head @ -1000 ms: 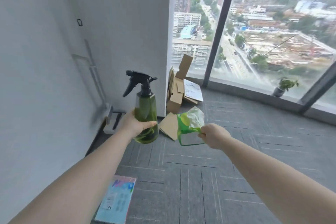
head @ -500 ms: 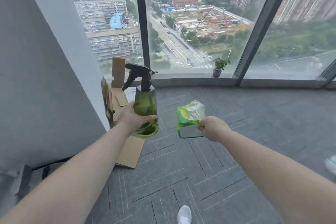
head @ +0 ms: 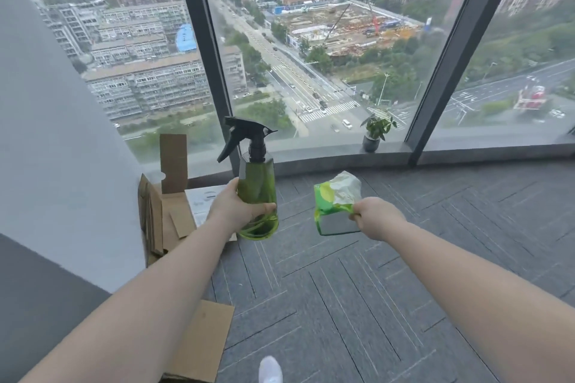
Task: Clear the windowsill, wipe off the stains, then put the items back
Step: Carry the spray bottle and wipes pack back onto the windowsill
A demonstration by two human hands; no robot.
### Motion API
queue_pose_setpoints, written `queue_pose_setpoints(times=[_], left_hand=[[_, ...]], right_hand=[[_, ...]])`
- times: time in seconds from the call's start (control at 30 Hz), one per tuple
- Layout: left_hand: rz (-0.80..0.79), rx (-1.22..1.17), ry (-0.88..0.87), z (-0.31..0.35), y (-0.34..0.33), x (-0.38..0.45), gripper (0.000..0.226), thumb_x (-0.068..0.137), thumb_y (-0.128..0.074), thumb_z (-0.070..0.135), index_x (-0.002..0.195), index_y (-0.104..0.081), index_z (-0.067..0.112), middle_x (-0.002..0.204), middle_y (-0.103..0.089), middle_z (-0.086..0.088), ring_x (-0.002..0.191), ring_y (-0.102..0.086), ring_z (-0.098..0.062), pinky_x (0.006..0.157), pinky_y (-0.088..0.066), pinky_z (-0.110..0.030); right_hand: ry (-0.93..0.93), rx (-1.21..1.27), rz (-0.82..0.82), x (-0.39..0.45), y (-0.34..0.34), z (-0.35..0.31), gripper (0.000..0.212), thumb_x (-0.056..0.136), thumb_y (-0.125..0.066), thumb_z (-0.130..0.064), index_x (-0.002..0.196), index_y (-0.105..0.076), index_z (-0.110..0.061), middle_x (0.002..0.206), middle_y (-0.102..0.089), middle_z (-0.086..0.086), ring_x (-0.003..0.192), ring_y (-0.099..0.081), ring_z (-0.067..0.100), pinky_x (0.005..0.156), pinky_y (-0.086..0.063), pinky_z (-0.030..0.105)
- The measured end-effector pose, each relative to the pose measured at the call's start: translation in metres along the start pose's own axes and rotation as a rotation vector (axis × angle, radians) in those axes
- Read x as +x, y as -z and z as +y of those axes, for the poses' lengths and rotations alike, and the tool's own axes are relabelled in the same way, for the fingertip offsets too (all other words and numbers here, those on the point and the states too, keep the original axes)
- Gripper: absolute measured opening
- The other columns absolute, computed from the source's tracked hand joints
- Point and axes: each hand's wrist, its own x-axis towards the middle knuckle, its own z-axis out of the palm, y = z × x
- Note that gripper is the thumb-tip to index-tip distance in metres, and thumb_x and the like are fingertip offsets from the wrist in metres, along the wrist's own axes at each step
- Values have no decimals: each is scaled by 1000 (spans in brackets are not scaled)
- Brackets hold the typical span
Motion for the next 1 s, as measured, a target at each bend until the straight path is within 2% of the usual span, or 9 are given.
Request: queue_pose_setpoints(times=[0.1,0.27,0.43,0.53,0.63,0.8,0.9,1.0], left_hand=[[-42,5,-21,23,-12,79,72,50,-90,46,108,-48,35,108,-61,10,105,-59,-21,95,-50,-40],[-86,25,-54,64,-31,216,75,45,-89,52,106,-47,38,107,-65,9,101,-63,-22,91,-53,-43],[-90,43,-60,106,-44,318,87,48,-90,47,123,-50,32,107,-65,10,100,-63,-20,92,-53,-40],[-98,112,-35,125,-53,374,90,46,-89,52,125,-48,34,109,-65,9,101,-63,-22,91,-54,-42],[-90,123,-20,138,-68,430,86,46,-87,54,122,-49,36,107,-63,10,101,-62,-22,90,-54,-42],[-27,113,58,157,-92,510,76,49,-88,51,113,-49,38,101,-62,13,99,-61,-20,88,-54,-39],[-8,125,93,168,-106,555,69,53,-88,47,108,-47,38,93,-60,17,93,-60,-17,79,-53,-31],[-13,131,108,178,-120,591,66,59,-87,44,111,-47,36,98,-58,14,93,-56,-16,77,-46,-27]], right_hand=[[-16,-3,14,63,25,6,26,99,-44,-29,104,-64,-14,104,-60,7,95,-59,29,78,-48,32],[-90,7,7,176,62,18,23,99,-44,-26,105,-65,-15,111,-62,7,101,-60,29,83,-50,34],[-131,30,8,271,96,32,22,98,-45,-25,104,-65,-16,110,-62,8,100,-60,30,83,-51,35],[-154,38,-29,325,111,44,22,99,-45,-24,104,-65,-16,109,-63,8,98,-61,30,79,-48,32],[-130,24,-52,392,121,57,22,99,-46,-26,105,-65,-16,107,-64,8,94,-60,29,79,-46,32],[-36,31,-120,514,135,76,25,98,-46,-28,109,-65,-16,110,-65,7,99,-62,30,86,-51,34],[19,6,-153,573,142,85,25,99,-43,-27,108,-64,-16,110,-64,8,100,-61,29,79,-48,34],[9,-12,-146,618,146,95,22,98,-45,-24,106,-65,-18,107,-64,8,91,-59,28,73,-45,31]])
